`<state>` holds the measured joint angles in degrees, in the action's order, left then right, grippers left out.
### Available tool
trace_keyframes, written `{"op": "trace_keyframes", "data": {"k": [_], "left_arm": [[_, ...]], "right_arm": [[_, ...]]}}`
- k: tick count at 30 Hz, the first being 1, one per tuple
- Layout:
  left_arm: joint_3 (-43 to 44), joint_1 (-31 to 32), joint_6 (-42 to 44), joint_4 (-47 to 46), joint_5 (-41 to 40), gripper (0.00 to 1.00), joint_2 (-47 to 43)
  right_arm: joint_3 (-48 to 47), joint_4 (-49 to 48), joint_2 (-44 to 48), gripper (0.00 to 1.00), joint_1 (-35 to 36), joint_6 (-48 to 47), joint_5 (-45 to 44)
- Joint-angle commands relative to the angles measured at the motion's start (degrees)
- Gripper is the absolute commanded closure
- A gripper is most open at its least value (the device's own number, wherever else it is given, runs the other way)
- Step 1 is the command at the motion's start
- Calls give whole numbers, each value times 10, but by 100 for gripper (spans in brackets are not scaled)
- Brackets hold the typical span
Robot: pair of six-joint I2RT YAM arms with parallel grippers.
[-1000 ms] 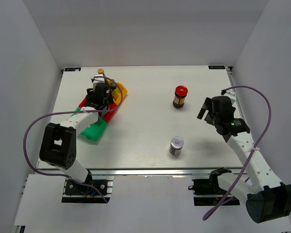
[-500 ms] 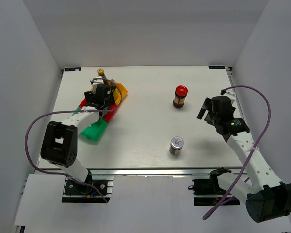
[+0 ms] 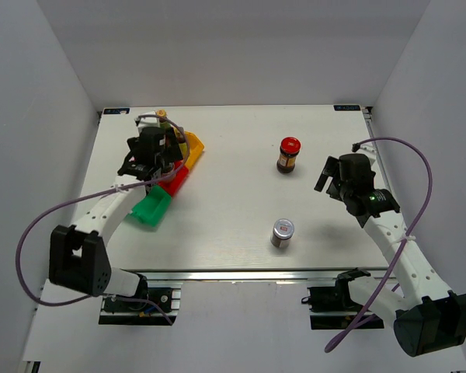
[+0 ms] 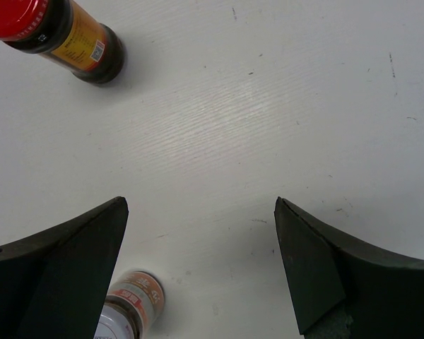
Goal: Organize the condiment bottles
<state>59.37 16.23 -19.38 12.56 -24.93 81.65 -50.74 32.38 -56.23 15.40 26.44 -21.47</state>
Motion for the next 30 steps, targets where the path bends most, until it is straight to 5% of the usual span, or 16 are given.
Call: {"op": "trace_keyframes", "data": {"k": [1,4,17,25,30], "left_arm": [[39,-1,3,34,104,2,-61],[41,32,14,41,179,2,-88],[24,446,71,24,167,2,-11],[67,520,79,0,152,2,76],[143,522,72,19,43,2,127]], "right_arm": [[6,-24,7,11,0,-10,24],[10,-16,-5,11,0,-5,43],[46,37,-1,11,-1,40,32],[66,42,24,11,-1,43,28],[65,38,32,11,-1,45,25]]}}
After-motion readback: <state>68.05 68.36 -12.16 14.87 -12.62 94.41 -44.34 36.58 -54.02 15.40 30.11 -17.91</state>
